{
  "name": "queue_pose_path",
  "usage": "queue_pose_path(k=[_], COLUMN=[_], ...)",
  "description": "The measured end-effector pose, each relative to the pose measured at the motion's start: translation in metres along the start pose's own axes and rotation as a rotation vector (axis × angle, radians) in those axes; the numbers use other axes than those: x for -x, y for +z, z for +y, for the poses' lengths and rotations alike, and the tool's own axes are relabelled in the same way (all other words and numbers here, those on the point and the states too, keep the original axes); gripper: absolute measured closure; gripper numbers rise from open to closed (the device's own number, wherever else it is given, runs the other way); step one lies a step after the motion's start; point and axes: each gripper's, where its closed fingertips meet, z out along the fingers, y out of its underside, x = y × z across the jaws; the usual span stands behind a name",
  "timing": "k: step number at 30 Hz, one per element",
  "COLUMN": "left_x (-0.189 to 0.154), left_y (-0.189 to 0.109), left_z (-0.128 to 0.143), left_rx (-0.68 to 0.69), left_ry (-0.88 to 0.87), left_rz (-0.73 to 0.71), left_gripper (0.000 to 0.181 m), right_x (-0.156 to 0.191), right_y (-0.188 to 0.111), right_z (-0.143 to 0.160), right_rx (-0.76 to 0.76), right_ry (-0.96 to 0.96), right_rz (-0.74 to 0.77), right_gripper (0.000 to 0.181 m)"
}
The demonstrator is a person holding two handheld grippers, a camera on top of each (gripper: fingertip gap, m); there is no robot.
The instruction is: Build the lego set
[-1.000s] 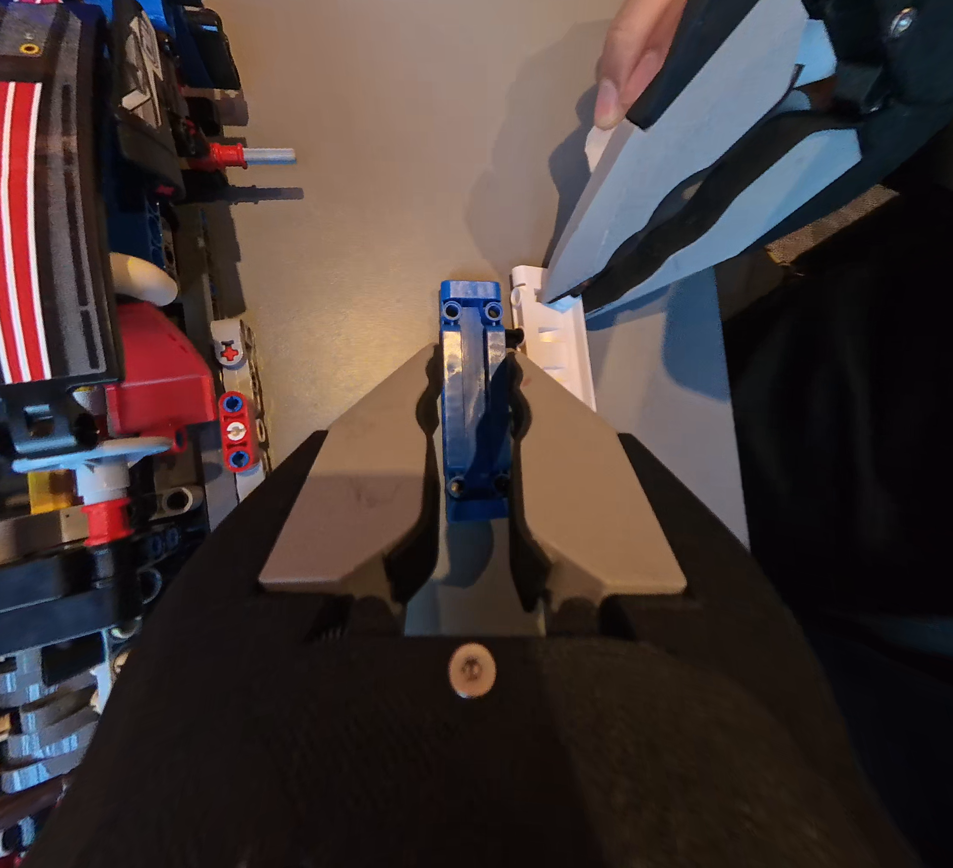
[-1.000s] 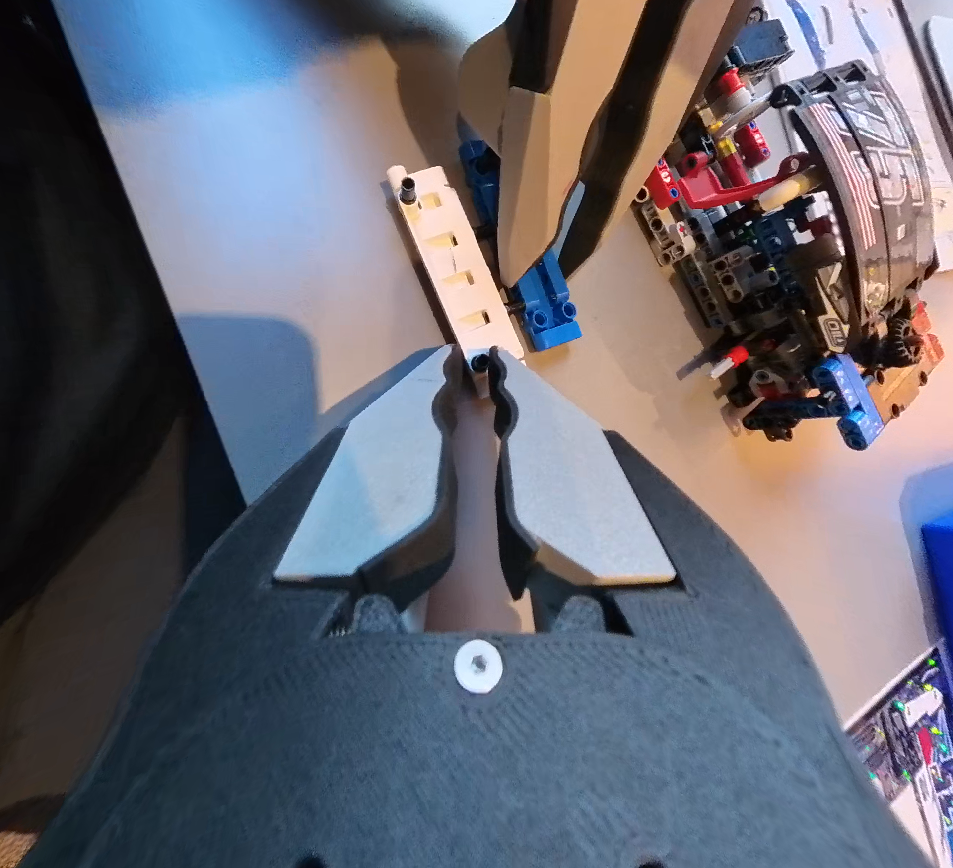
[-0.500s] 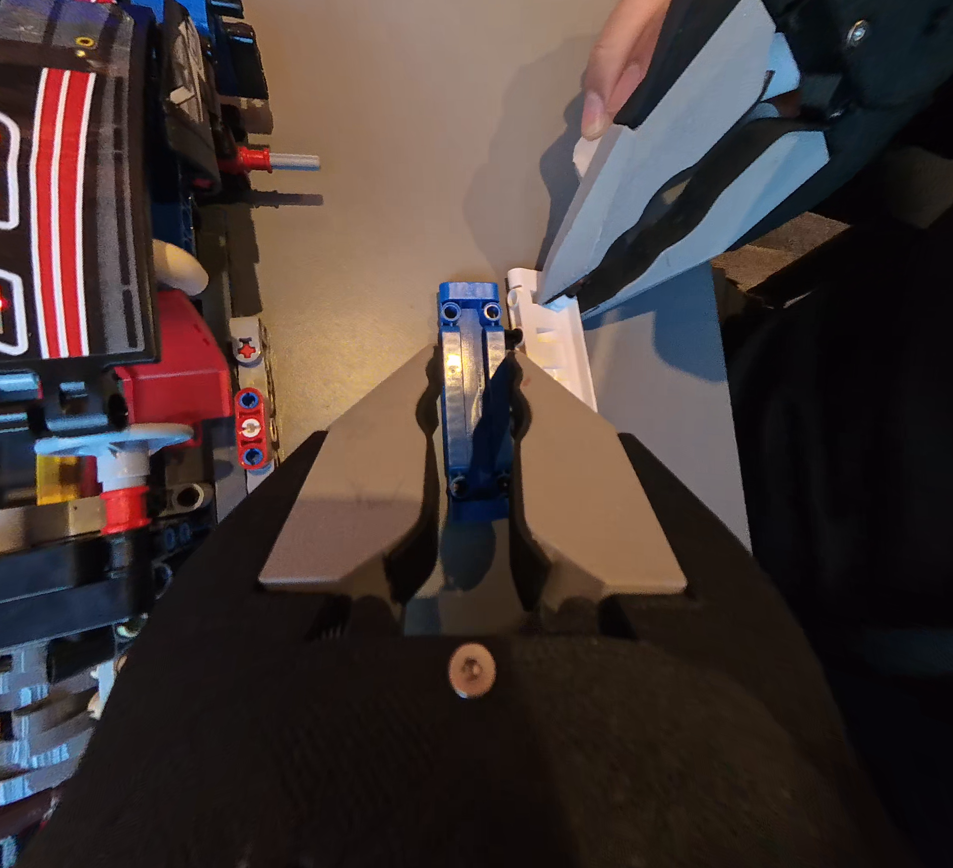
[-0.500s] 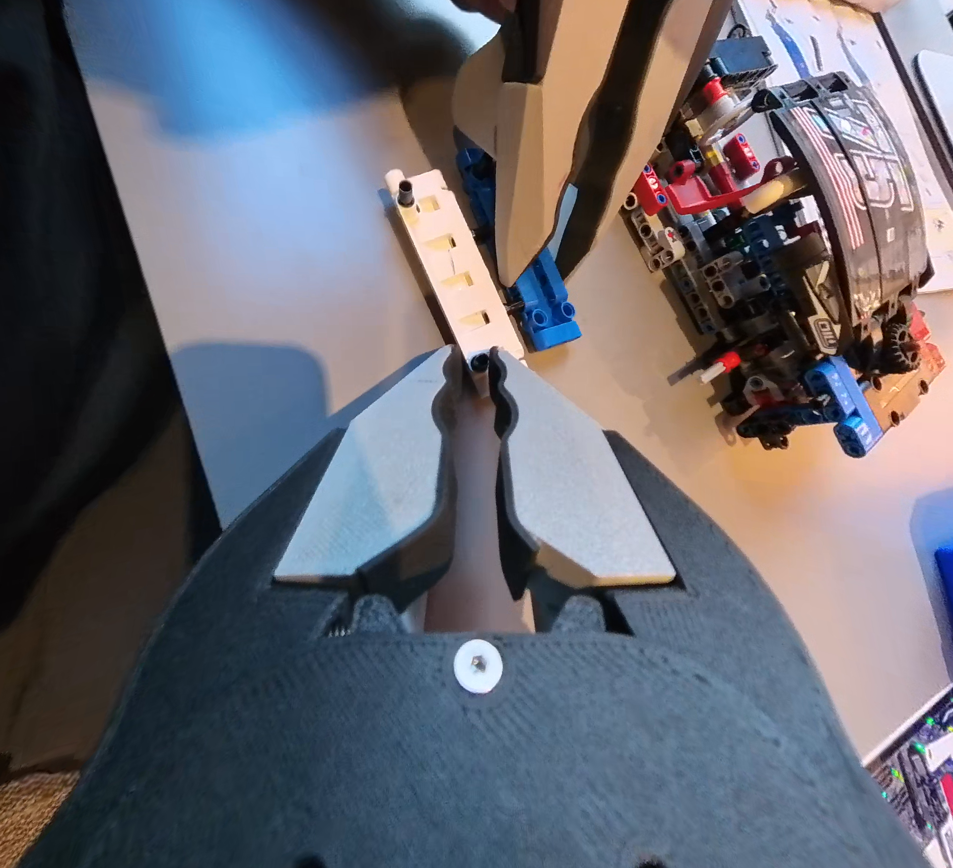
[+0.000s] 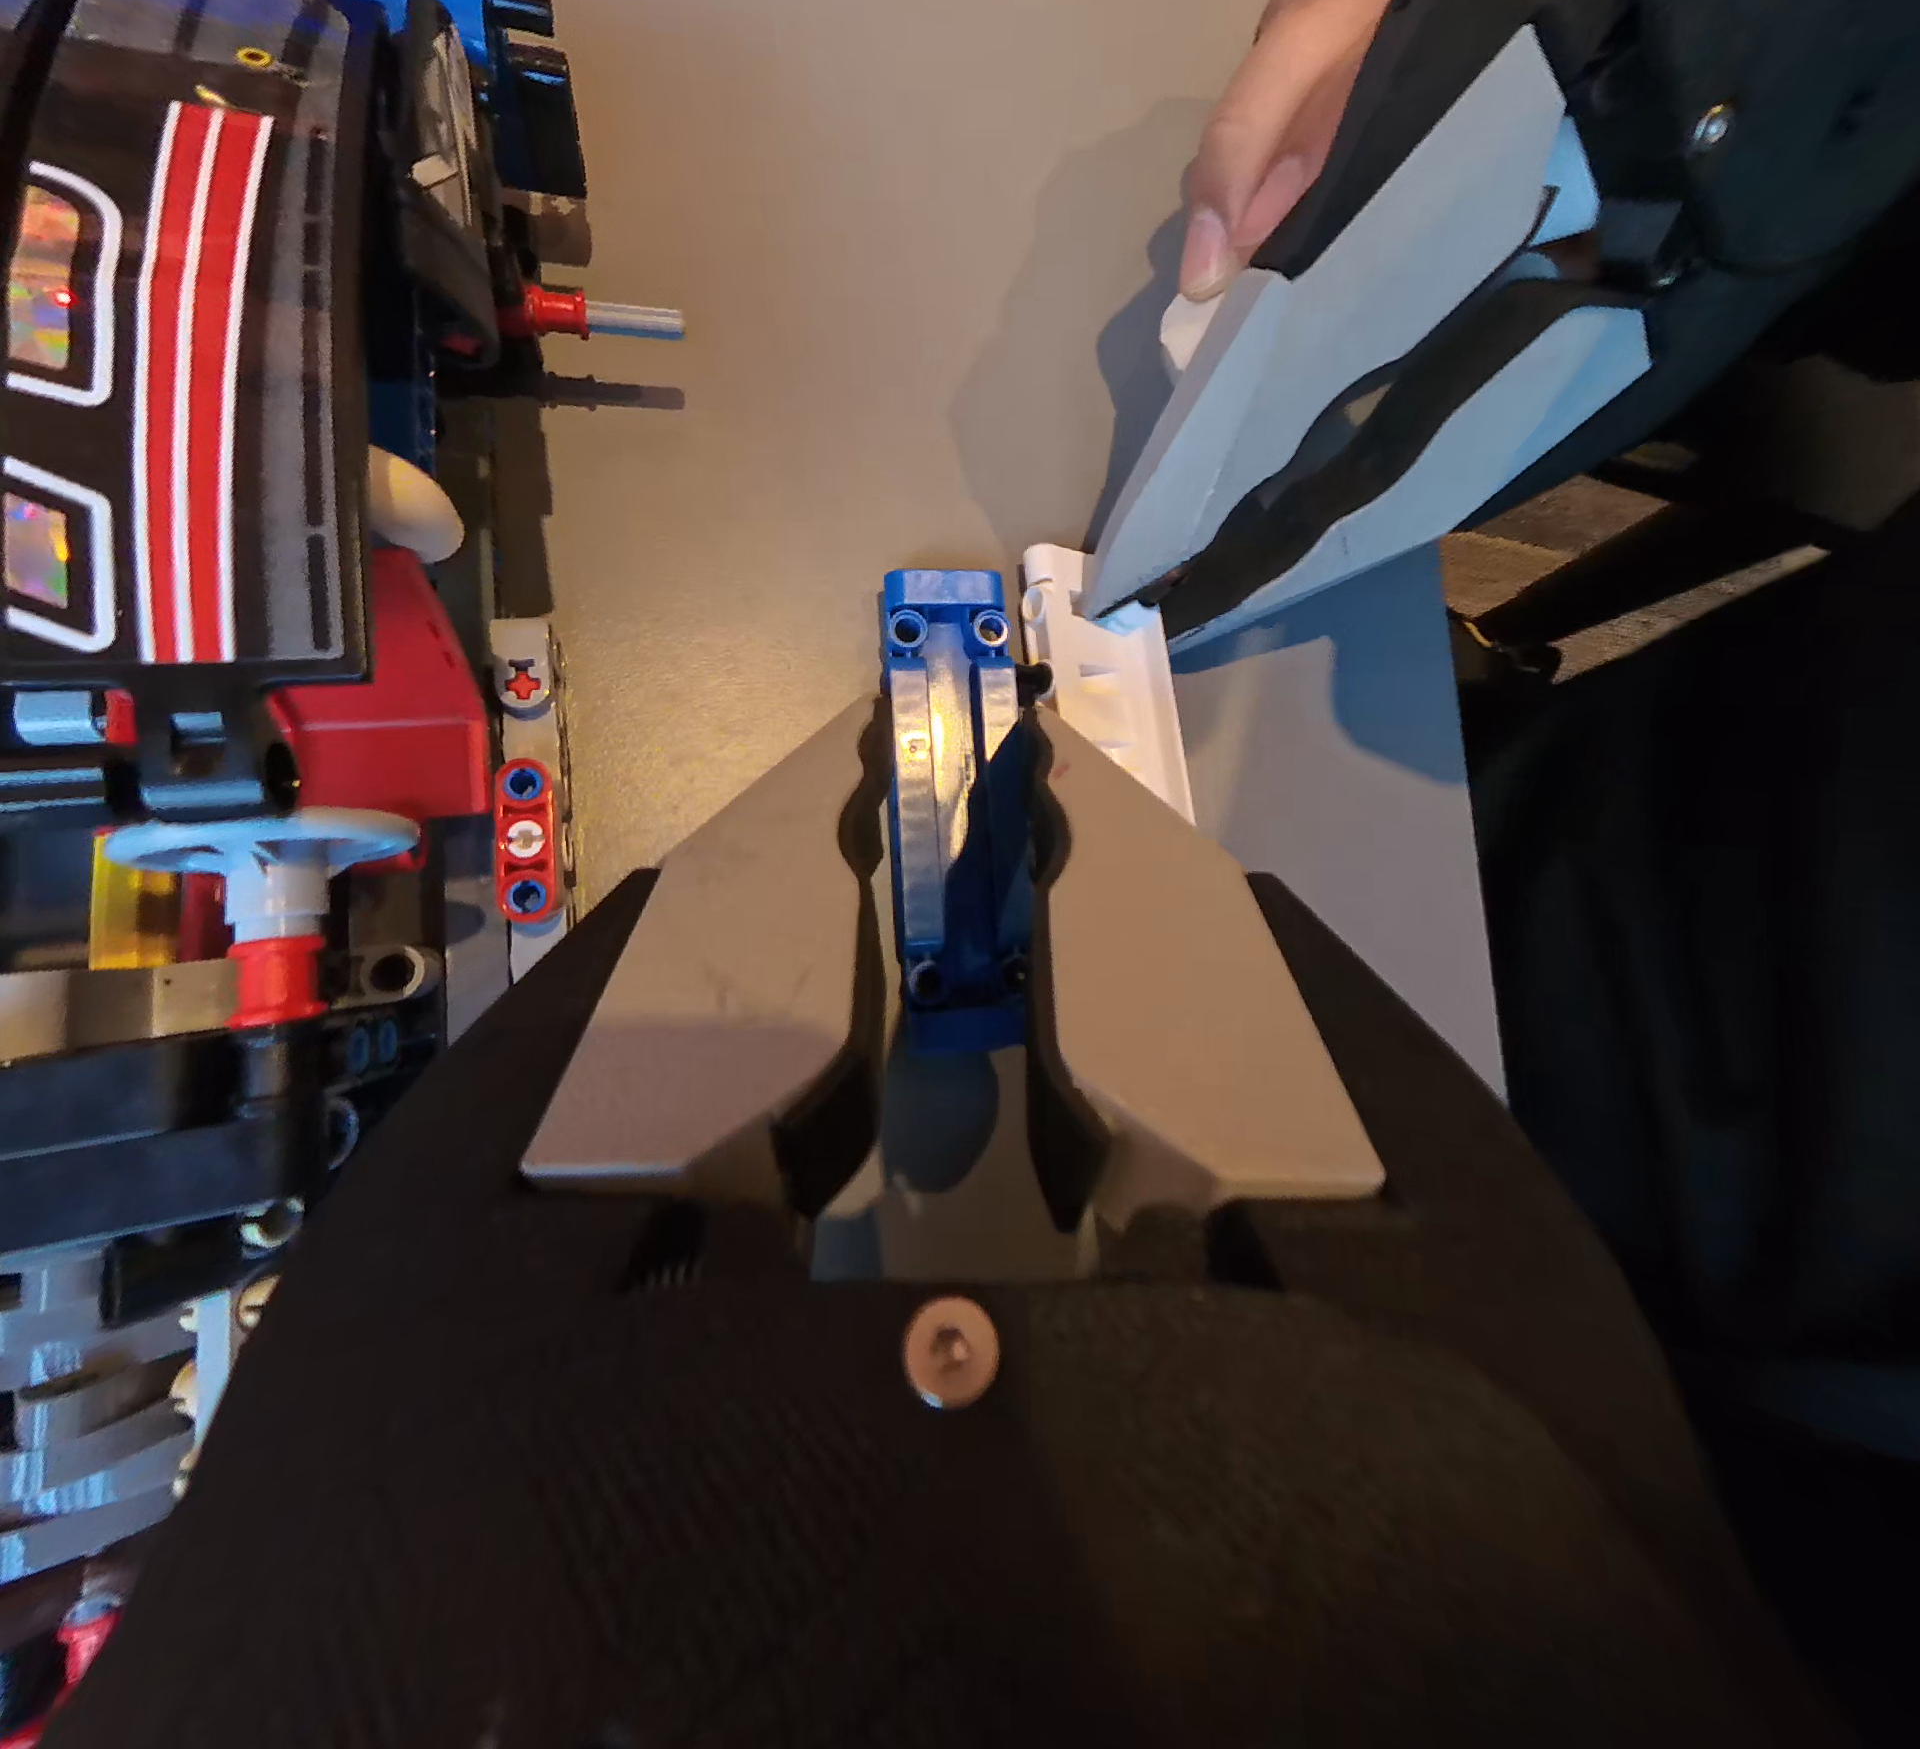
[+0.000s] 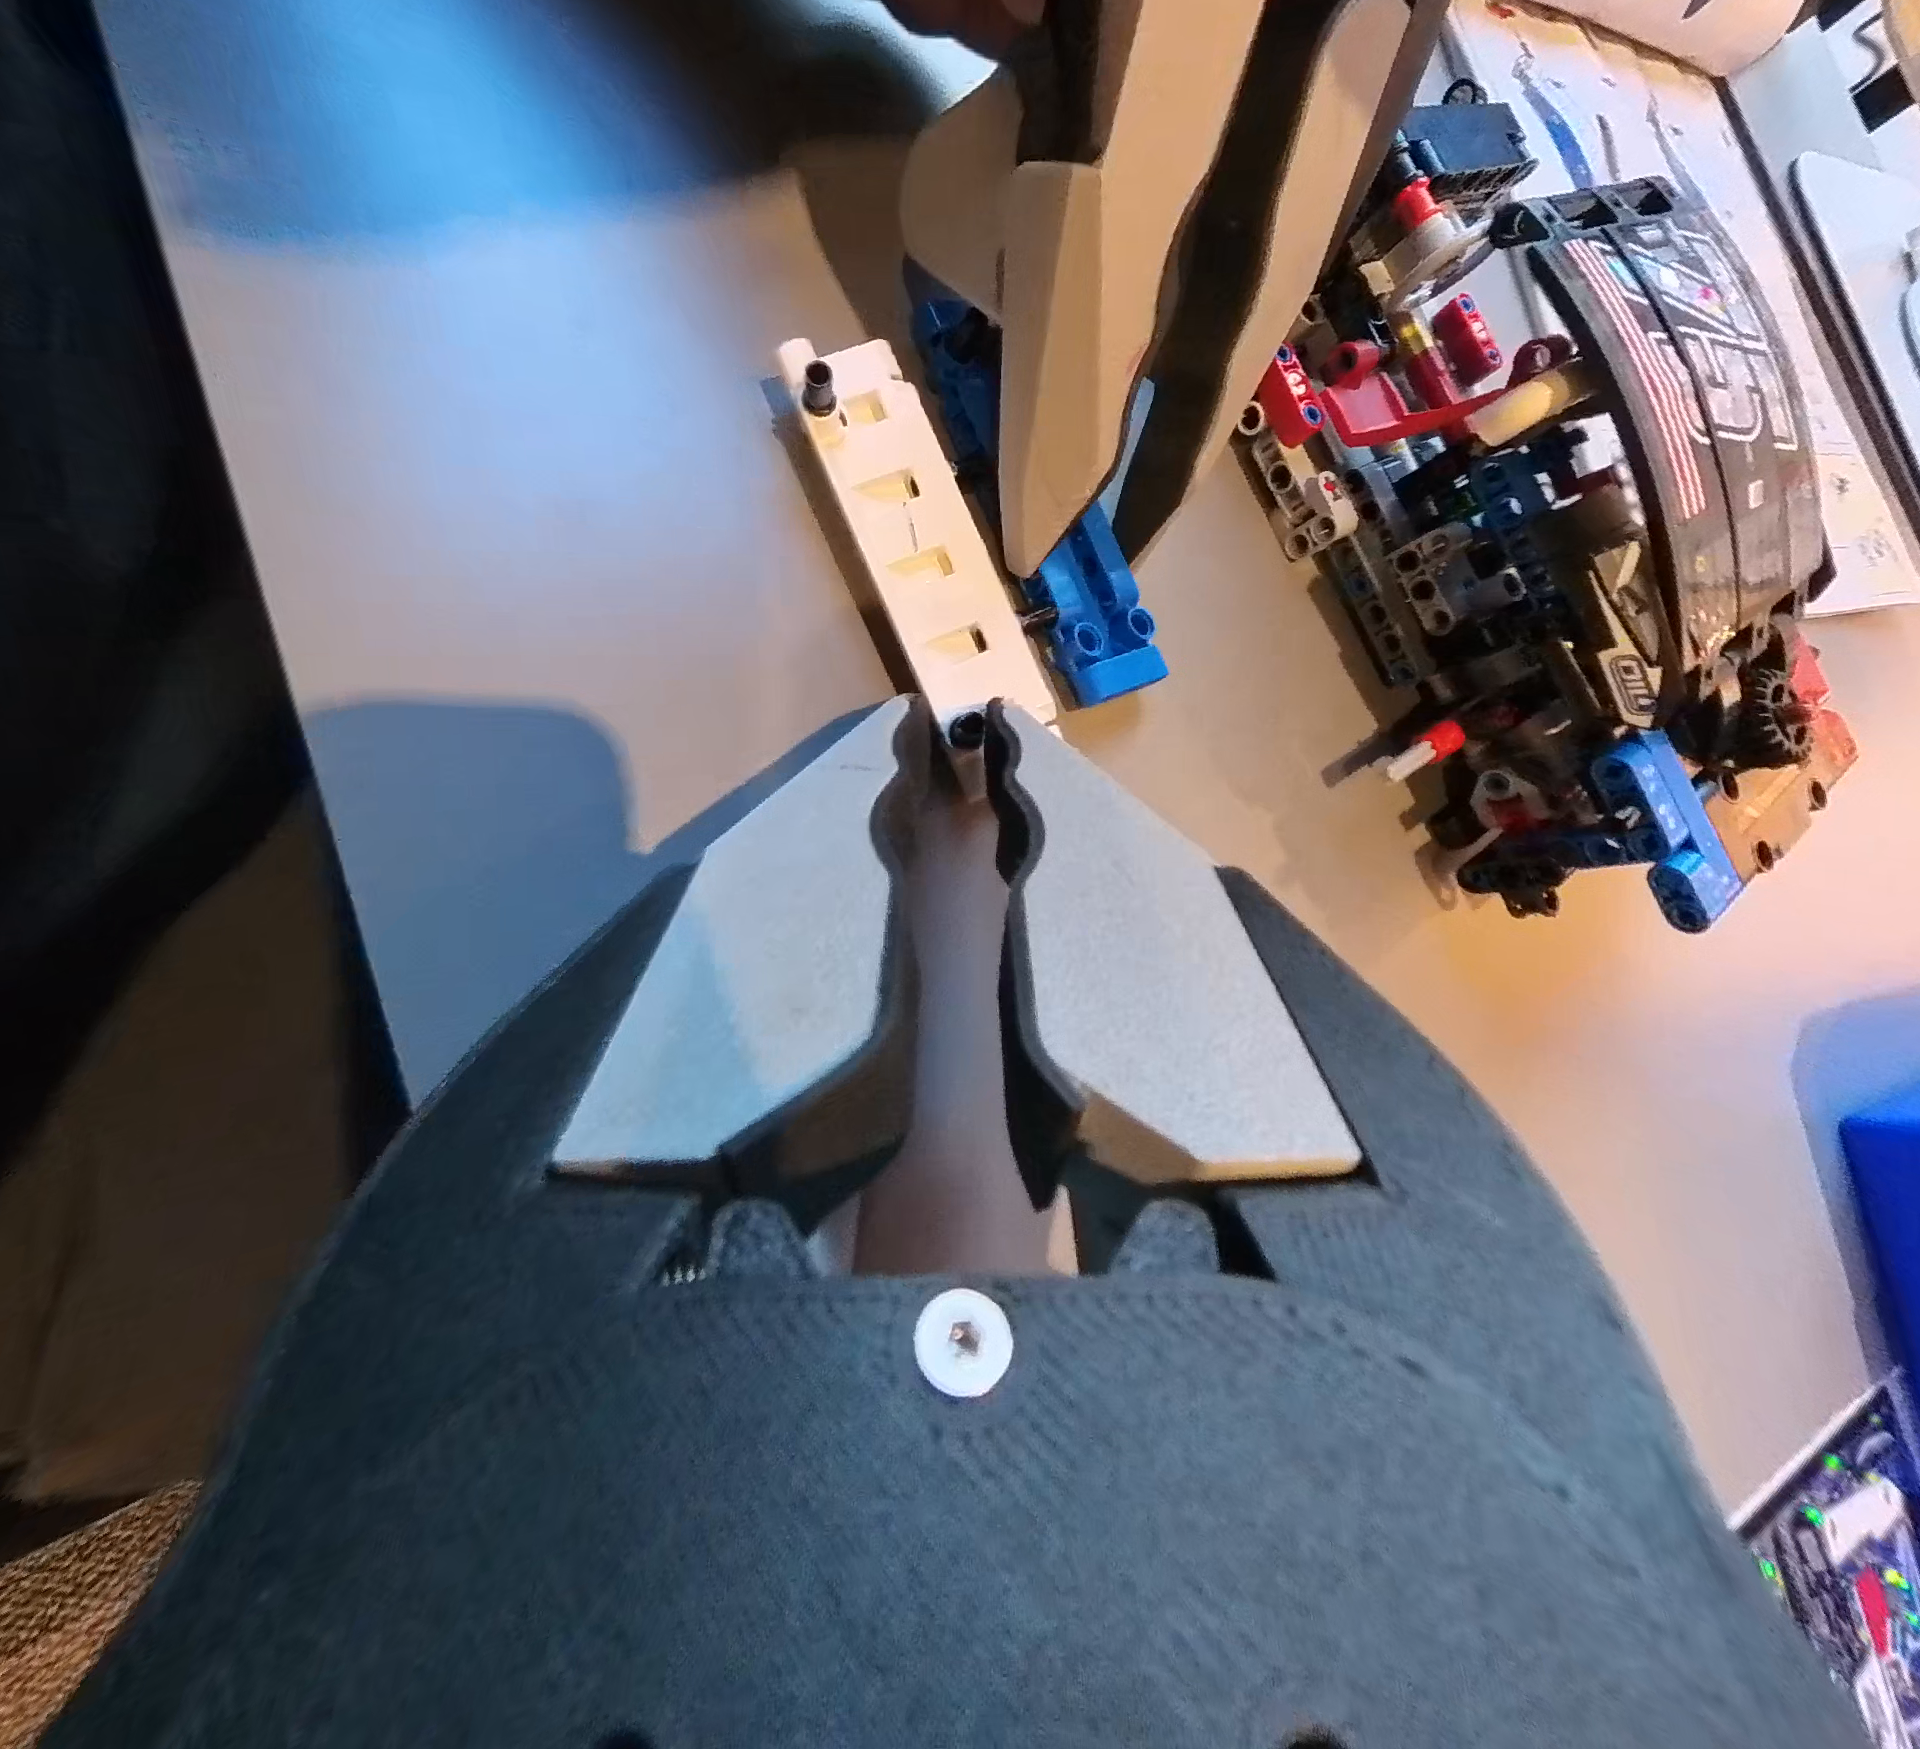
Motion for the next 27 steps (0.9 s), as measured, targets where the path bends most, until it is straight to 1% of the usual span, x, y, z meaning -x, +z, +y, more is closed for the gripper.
queue_pose_path(k=[9,19,27], left_x=[0.0004,0.001,0.0012], left_y=[0.0005,-0.0006,-0.002], left_z=[-0.0003,-0.0011,-0.0008], left_rx=[-0.015,-0.045,-0.045], left_ry=[0.009,-0.036,-0.053], left_rz=[-0.017,0.011,0.021], left_gripper=[0.159,0.159,0.159], right_x=[-0.0005,-0.0015,-0.0018], right_y=[-0.0003,0.0002,0.0004], right_z=[0.0001,-0.0002,-0.0005], right_rx=[0.003,-0.002,-0.003], right_ry=[-0.033,-0.067,-0.088], right_rz=[0.034,0.059,0.074], right_gripper=[0.173,0.173,0.174])
